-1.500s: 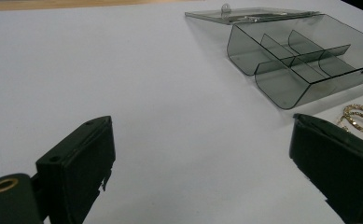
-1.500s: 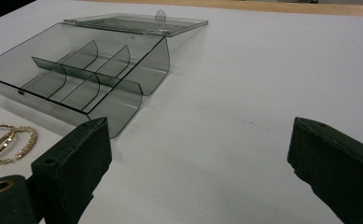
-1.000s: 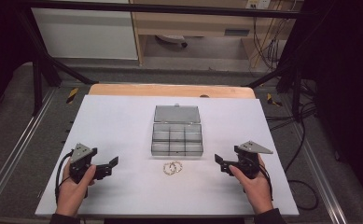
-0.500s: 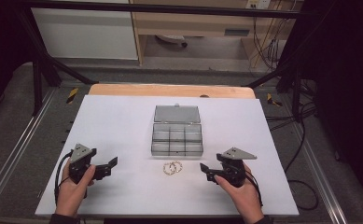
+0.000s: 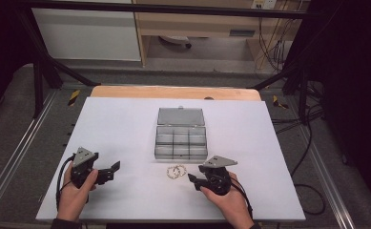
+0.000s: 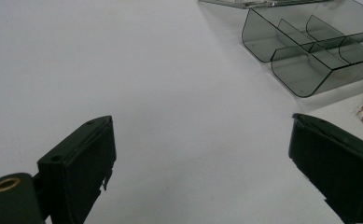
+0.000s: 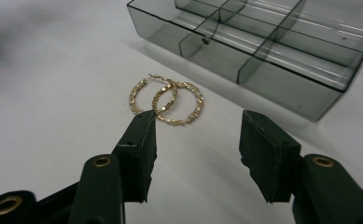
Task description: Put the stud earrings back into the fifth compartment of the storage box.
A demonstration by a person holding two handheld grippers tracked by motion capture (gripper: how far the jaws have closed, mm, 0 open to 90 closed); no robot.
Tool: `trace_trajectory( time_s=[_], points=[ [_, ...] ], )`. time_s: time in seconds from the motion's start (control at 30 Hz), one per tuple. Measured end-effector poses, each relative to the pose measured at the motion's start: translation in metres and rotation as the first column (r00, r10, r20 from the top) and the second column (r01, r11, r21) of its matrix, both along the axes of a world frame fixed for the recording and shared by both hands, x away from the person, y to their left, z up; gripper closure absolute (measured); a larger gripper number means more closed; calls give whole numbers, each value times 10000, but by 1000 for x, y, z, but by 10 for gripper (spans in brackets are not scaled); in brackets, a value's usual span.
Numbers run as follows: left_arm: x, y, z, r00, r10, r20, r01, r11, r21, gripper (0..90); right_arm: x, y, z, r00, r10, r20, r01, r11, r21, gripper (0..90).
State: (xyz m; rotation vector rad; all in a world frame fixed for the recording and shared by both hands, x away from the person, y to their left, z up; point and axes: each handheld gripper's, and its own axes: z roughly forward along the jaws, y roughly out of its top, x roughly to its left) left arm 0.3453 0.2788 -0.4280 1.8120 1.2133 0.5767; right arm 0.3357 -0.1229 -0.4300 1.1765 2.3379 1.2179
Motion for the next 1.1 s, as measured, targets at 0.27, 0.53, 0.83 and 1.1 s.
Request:
trace_trajectory(
  time_s=[0.27, 0.53, 0.83, 1.1],
  points=[
    [-1, 0, 0, 10000, 21, 29, -21, 10000, 1, 74, 8, 20, -4, 9995, 298, 32, -297, 9993, -238, 535],
    [0, 0, 1, 10000, -11, 23, 11, 10000, 2, 74, 15, 26, -5, 9999, 67, 137, -63, 9996, -283, 615],
    [0, -1, 1, 10000, -56, 17, 56, 10000, -2, 75, 24, 31, -11, 9997, -177, 144, 183, 9987, -469, 669],
    [0, -1, 1, 10000, -79, 14, 79, 10000, -5, 76, 32, 35, -18, 9992, -389, 85, 393, 9974, -597, 698]
  ],
)
